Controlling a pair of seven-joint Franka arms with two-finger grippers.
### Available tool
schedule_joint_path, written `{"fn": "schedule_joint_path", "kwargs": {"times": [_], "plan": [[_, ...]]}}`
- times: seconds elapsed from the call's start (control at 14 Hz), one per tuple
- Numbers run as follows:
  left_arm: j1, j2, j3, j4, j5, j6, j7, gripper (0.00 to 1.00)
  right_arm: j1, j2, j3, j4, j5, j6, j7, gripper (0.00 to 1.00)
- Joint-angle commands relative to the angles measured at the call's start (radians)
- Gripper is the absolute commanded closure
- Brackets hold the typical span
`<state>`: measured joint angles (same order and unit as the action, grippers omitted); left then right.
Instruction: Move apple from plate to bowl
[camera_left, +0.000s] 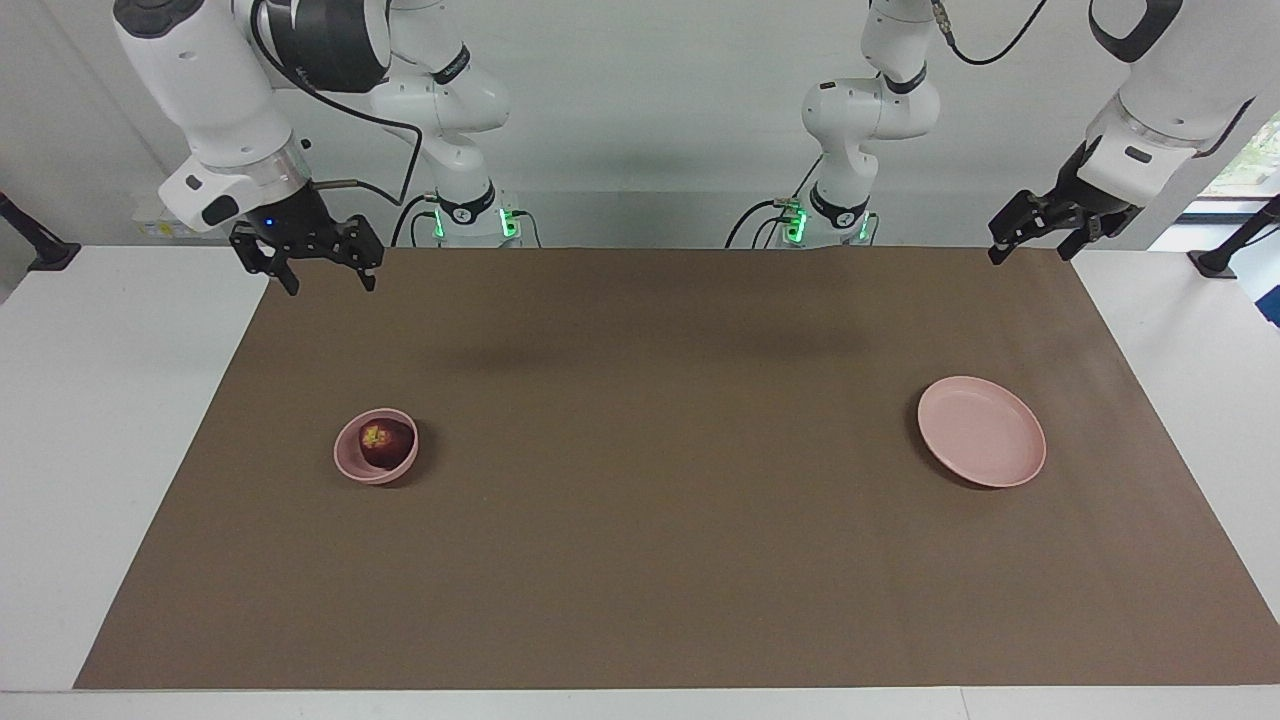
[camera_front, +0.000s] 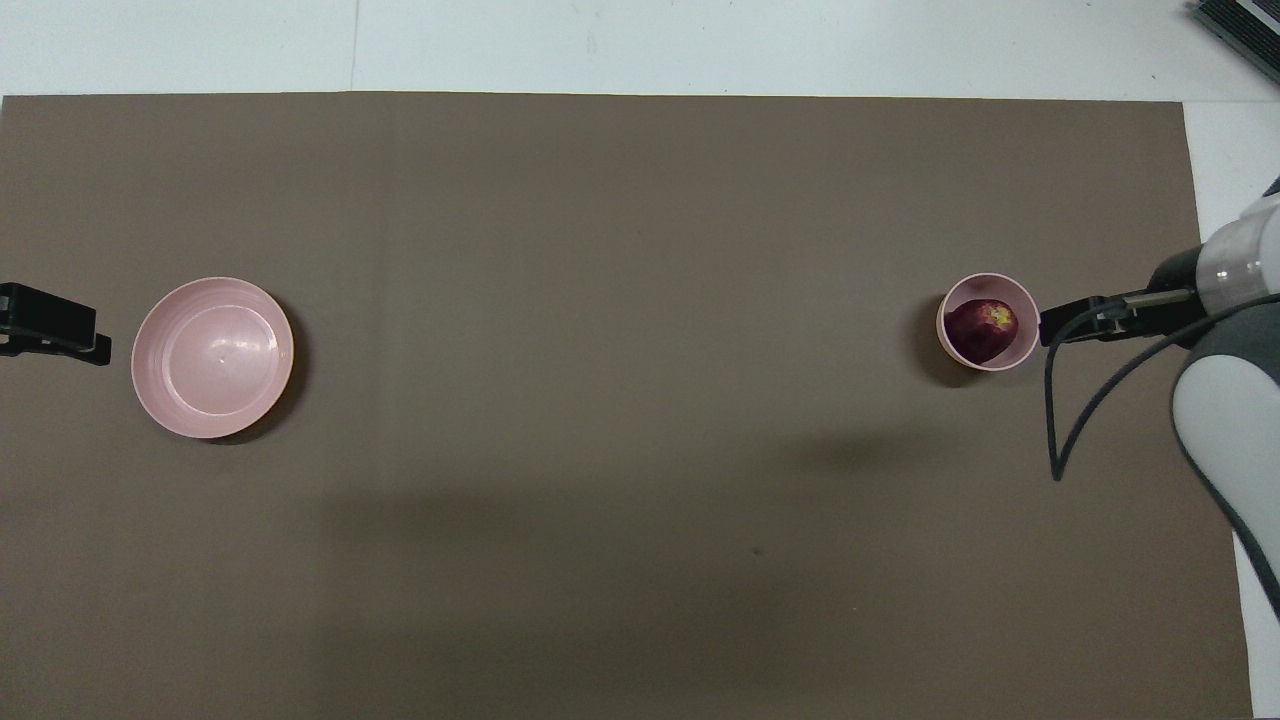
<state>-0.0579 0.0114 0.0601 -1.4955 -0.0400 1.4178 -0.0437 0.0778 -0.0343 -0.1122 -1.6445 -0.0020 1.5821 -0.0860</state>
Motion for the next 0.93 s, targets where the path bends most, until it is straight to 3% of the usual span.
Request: {"fn": "schedule_joint_path", "kwargs": {"times": [0.0, 0.14, 0.29, 0.86], "plan": [[-0.005, -0.002, 0.003, 0.009, 0.011, -0.014, -0.013, 0.0, -0.012, 0.004, 0.002, 0.107, 0.023, -0.126, 0.012, 0.0], [-0.007, -0.002, 0.003, 0.009, 0.011, -0.014, -0.013, 0.0, -0.012, -0.007, 0.003, 0.141, 0.005, -0.197, 0.012, 0.0], [-0.007, -0.002, 0.003, 0.009, 0.011, -0.014, -0.013, 0.0, -0.012, -0.053, 0.008, 0.097, 0.007, -0.18, 0.005, 0.0], [-0.005, -0.002, 0.003, 0.009, 0.011, -0.014, -0.013, 0.0, -0.016, -0.053, 0.008, 0.1, 0.005, -0.177, -0.008, 0.0]]}}
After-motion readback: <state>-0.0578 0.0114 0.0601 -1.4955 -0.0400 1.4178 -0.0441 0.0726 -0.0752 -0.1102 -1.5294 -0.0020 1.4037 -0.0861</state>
